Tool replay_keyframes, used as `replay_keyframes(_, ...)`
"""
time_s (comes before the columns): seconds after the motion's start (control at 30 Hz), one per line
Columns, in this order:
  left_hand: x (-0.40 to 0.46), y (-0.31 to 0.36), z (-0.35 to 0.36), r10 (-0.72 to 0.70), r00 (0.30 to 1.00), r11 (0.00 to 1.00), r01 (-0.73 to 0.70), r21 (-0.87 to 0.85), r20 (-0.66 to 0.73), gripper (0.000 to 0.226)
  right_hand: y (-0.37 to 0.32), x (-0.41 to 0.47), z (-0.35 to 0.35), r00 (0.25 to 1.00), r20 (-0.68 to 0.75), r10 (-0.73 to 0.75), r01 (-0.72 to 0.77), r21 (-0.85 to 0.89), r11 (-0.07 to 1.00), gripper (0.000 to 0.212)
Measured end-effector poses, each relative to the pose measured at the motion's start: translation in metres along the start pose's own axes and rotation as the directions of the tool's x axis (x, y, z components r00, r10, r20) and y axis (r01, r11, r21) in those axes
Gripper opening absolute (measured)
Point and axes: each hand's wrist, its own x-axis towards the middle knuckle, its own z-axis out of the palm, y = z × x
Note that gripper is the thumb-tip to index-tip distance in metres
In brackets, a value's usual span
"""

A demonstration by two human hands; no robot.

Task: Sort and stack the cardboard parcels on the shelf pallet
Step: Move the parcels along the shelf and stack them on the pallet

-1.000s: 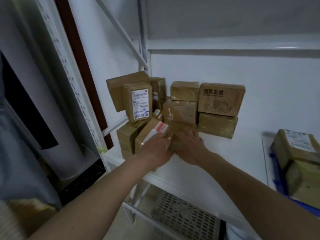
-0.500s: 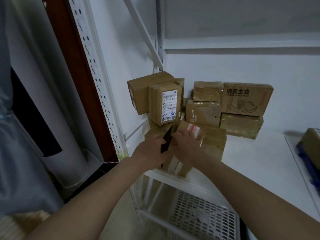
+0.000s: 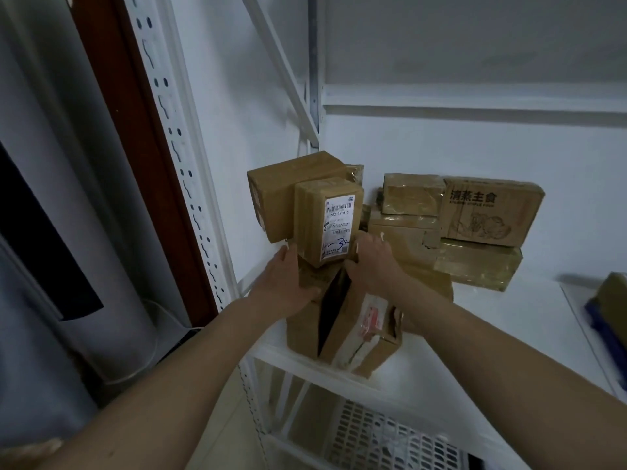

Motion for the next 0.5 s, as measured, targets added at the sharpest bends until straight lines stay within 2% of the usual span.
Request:
replay_keyframes(0.1,0.022,-0.002,0.002,-0.048,0.999,0.989,0.046,-0.137,-0.015,0.094,0.0,0.03,-0.005,0.997,0.008,0.072,-0.072,0.054,0.996,0.038)
replay_keyframes(0.2,0.045,-0.002,0.008,-0.071,0.997,0.987,0.065,-0.145,-0.034,0.094,0.0,0.054,-0.005,0.984,0.054,0.172,-0.179,0.206,0.962,0.047)
replay_keyframes(0.3,0.062,0.001,0.016,-0.065,0.998,0.98,0.061,-0.192,-0.01,0.098,0.004,0.071,0.0,0.971,0.122,0.207,-0.235,0.298,0.925,0.049)
replay_keyframes(0.5,0.078,0.003,0.03,-0.056,0.998,0.968,0.05,-0.247,-0.019,0.107,0.016,0.083,0.011,0.949,0.182,0.258,-0.306,0.33,0.893,0.046)
